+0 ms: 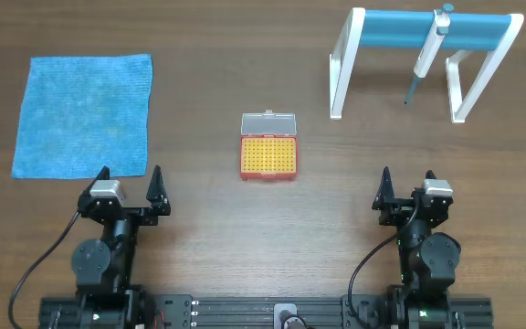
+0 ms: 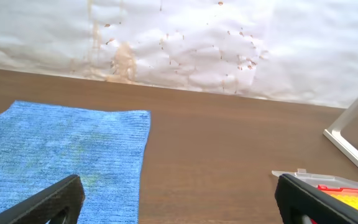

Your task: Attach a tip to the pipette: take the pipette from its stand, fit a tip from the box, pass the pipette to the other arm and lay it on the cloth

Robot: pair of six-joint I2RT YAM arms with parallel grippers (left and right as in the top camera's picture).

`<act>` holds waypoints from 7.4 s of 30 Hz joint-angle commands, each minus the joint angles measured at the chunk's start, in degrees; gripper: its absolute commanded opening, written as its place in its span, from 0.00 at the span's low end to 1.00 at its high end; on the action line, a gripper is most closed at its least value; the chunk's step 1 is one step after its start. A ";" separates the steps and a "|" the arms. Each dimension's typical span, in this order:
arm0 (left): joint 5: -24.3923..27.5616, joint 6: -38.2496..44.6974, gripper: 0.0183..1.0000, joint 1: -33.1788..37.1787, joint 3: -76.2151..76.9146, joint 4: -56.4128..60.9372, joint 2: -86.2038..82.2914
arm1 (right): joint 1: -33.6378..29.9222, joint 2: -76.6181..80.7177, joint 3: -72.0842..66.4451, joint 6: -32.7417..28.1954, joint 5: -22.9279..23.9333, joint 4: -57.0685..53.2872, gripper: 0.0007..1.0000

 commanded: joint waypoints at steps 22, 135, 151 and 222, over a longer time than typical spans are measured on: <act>0.87 0.09 1.00 0.02 -0.17 -0.15 -0.46 | 0.48 -3.98 -0.46 -12.39 -0.48 0.11 0.82; 0.87 0.09 1.00 0.02 -0.17 -0.15 -0.46 | -3.69 86.82 42.32 -5.51 0.55 51.15 0.07; 0.87 0.09 1.00 0.02 -0.17 -0.15 -0.46 | 2.21 78.29 42.32 -0.94 -6.19 43.78 0.07; 0.87 0.09 1.00 0.02 -0.17 -0.15 -0.46 | 39.43 91.17 20.72 -2.08 3.56 81.94 0.07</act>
